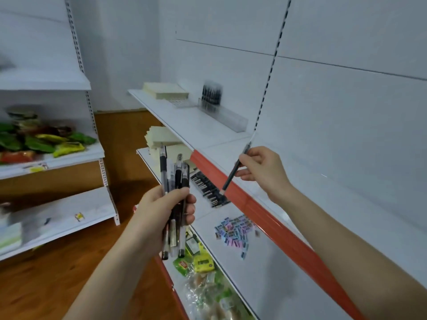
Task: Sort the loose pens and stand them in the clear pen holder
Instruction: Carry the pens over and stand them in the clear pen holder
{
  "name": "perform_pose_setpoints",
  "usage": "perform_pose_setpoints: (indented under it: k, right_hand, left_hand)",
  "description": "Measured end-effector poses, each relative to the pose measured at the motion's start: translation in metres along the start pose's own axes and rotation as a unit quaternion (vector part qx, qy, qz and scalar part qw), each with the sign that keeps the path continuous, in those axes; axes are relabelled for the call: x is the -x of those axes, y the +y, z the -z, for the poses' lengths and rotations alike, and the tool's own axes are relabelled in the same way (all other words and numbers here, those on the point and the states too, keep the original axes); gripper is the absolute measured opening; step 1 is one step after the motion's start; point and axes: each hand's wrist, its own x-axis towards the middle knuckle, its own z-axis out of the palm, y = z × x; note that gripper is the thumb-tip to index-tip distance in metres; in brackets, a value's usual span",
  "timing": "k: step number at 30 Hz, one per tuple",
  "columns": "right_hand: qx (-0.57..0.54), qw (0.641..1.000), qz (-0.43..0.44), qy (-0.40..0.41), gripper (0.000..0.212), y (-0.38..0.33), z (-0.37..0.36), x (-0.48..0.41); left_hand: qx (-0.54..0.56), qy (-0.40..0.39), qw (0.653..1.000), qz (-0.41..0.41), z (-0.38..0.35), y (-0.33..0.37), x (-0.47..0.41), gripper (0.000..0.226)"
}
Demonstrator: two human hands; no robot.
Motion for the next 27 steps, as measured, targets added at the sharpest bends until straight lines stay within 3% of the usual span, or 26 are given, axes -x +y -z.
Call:
perform_pose_setpoints:
  k: [9, 12, 18, 23, 27]
  right_hand:
    - [-0.016, 0.999, 0.014, 0.029, 0.011, 0.008, -0.049, -0.178]
    - [-0.019, 0.999, 0.003, 0.040, 0.003, 0.006, -0.071, -0.228]
    - [-0.024, 0.996, -0.012, 0.079, 0.008, 0.010, -0.105, -0.311]
    - [0.001, 0.989, -0.013, 0.148, 0.008, 0.023, -0.125, -0.365]
    - [0.006, 0.969, -0.031, 0.247, 0.008, 0.030, -0.131, -0.401]
  left_hand:
    - [0.018, 0.000, 1.000, 0.008, 0.038, 0.051, -0.157, 0.003]
    - [0.013, -0.003, 1.000, 0.000, 0.054, 0.070, -0.199, 0.010]
    - [0.003, -0.004, 1.000, -0.002, 0.089, 0.101, -0.287, 0.021]
    - [0.001, -0.063, 0.998, 0.023, 0.115, 0.122, -0.371, 0.012]
    - [-0.010, -0.108, 0.993, 0.054, 0.132, 0.143, -0.439, 0.015]
